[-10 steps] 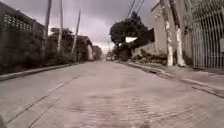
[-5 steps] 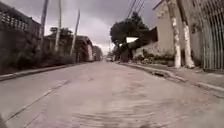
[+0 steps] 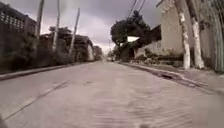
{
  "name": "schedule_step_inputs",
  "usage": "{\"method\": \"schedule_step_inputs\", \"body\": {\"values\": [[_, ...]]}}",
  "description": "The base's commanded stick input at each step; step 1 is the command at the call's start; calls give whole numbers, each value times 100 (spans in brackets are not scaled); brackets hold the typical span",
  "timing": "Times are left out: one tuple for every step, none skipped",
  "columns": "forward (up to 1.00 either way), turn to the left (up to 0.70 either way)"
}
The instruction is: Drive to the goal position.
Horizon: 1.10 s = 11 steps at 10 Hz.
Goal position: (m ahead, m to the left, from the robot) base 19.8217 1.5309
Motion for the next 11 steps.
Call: {"method": "schedule_step_inputs", "body": {"values": [[100,0],[100,0],[100,0],[100,0],[100,0],[100,0],[100,0],[100,0],[100,0],[100,0],[100,0]]}}
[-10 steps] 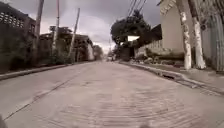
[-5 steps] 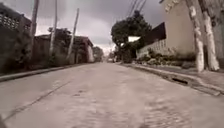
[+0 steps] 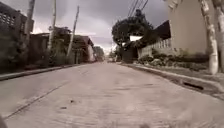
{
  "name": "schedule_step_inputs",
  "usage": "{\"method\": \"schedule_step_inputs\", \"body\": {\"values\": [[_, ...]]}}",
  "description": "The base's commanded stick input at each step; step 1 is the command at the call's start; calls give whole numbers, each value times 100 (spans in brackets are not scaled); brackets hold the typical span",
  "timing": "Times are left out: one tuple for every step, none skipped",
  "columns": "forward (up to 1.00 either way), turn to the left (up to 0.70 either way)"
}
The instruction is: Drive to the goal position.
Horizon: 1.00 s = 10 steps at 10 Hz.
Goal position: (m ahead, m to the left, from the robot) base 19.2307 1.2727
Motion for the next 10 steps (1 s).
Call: {"method": "schedule_step_inputs", "body": {"values": [[100,0],[100,0],[100,0],[100,0],[100,0],[100,0],[100,0],[100,0],[100,0],[100,0]]}}
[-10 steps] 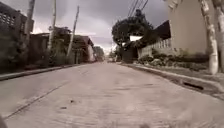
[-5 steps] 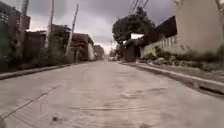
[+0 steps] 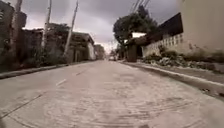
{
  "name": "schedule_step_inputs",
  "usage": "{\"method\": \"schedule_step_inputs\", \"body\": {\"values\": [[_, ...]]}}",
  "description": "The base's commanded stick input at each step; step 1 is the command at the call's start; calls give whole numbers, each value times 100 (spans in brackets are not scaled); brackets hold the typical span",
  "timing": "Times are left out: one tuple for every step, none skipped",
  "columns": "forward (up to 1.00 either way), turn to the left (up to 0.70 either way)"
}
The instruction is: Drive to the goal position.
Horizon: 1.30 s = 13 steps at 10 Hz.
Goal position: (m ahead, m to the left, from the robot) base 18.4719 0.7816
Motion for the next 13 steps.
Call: {"method": "schedule_step_inputs", "body": {"values": [[100,0],[100,0],[100,0],[100,0],[100,0],[100,0],[100,0],[100,0],[100,0],[100,0],[100,0],[100,0],[100,0]]}}
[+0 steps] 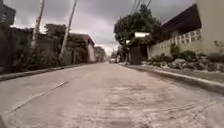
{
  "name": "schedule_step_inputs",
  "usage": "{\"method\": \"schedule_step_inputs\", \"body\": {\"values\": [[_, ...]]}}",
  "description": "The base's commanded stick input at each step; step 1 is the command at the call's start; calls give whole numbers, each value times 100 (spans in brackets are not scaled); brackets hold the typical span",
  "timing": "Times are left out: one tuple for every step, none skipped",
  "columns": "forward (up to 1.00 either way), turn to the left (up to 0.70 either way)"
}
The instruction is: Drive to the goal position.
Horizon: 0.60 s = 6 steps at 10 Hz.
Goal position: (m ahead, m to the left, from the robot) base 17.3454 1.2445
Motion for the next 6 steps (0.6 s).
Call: {"method": "schedule_step_inputs", "body": {"values": [[100,0],[100,0],[100,0],[100,0],[100,0],[100,0]]}}
